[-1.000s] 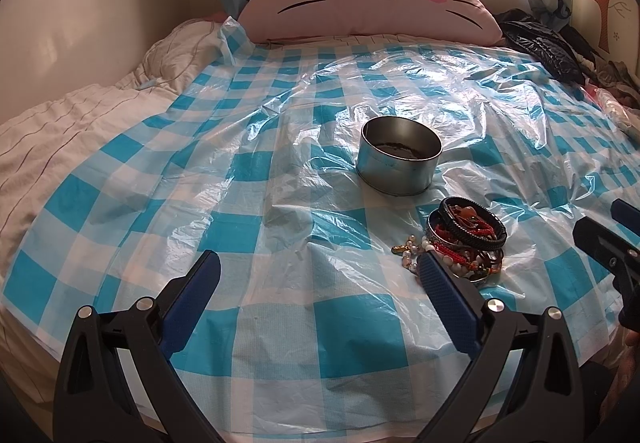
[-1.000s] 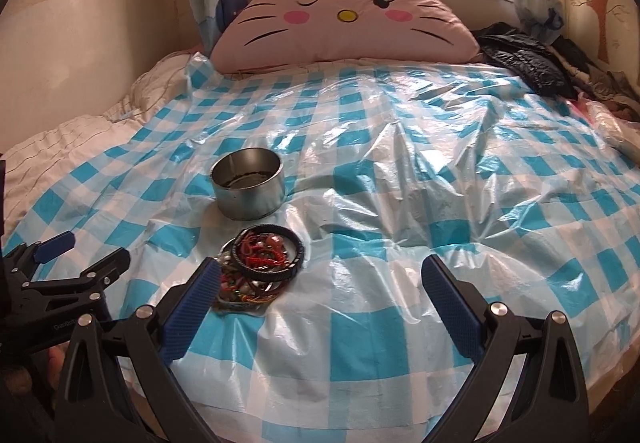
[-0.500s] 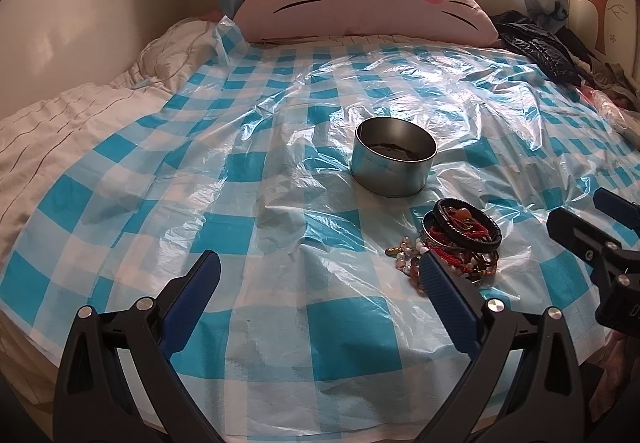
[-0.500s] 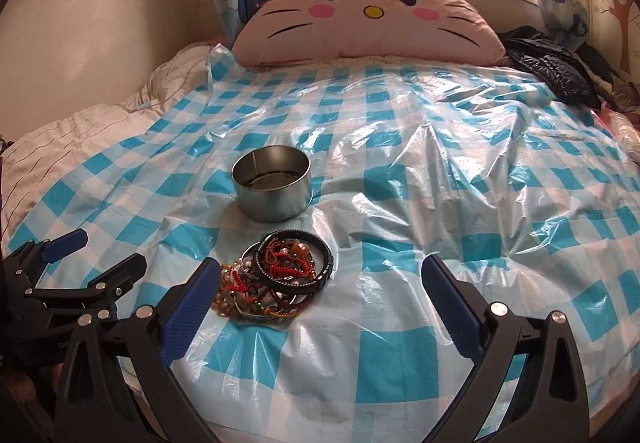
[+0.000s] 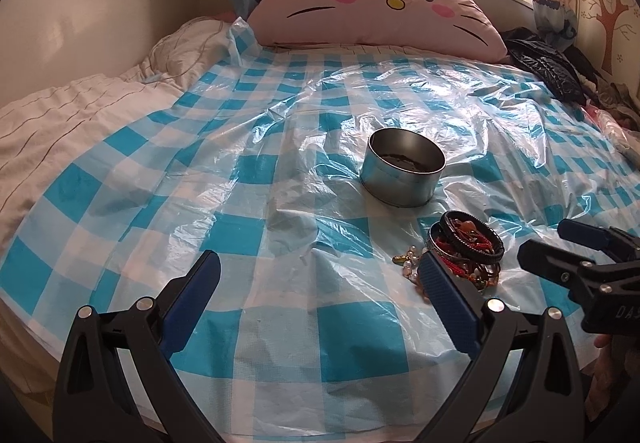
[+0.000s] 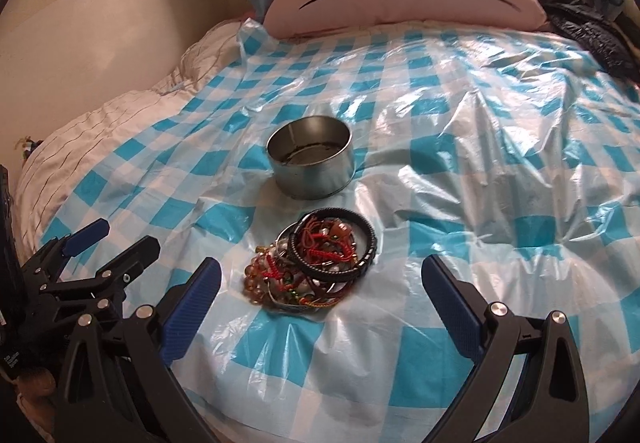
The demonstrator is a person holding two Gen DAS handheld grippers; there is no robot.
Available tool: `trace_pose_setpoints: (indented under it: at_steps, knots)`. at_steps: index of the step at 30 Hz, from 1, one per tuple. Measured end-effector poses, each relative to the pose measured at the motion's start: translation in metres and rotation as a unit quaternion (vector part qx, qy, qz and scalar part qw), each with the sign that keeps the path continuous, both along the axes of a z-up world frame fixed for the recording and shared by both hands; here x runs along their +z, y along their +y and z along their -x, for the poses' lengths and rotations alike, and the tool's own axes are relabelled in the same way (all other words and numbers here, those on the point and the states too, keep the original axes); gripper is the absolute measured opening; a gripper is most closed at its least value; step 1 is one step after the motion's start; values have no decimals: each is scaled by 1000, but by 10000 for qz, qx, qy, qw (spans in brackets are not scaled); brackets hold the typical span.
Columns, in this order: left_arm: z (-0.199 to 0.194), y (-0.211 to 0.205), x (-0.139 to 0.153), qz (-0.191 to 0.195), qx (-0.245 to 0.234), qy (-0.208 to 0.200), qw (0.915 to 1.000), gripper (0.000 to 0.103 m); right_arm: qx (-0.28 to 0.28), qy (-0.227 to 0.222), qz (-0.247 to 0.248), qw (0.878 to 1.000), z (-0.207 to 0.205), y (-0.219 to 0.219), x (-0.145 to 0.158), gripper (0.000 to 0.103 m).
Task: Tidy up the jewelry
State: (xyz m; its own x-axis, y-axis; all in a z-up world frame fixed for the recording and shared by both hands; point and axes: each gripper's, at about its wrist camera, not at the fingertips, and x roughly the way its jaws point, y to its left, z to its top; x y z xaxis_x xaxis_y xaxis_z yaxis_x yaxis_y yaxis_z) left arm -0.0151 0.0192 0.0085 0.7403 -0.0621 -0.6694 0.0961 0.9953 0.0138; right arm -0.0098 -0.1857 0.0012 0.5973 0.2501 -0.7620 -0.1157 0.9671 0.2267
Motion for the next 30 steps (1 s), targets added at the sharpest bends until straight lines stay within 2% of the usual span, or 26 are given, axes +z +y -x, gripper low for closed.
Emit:
trace_pose_setpoints:
  at_steps: [4,10,14,17,21,27,30]
  knots:
    - [-3,6,-2,146,66,68,9998,96,277,200,227,9992,-25,6,-13,96]
    - [-1,-5,-3,-98,-36,21,9999,96,467,657,-313,9963,-52,-1,-41,96]
    - [0,-13,-3,-253,-124,-13,9996,96,645,781,-366,9942,-62,7,-52,95]
    - [0,-15,-4,-285,-153,-5,9995,96,603,879,-393,9935,-67,9,-60,89]
    - [0,-14,-4,-271,-151,19,9995,96,540,791,-625,9934,-67,1,-60,70]
    - [1,-18,-5,-355,-194,20,9992,96,506,535,-823,9939,-56,-7,-54,66]
    - [0,-23,-5,-372,-364,57,9986,96,260,255,-981,9945,-46,-20,-40,66]
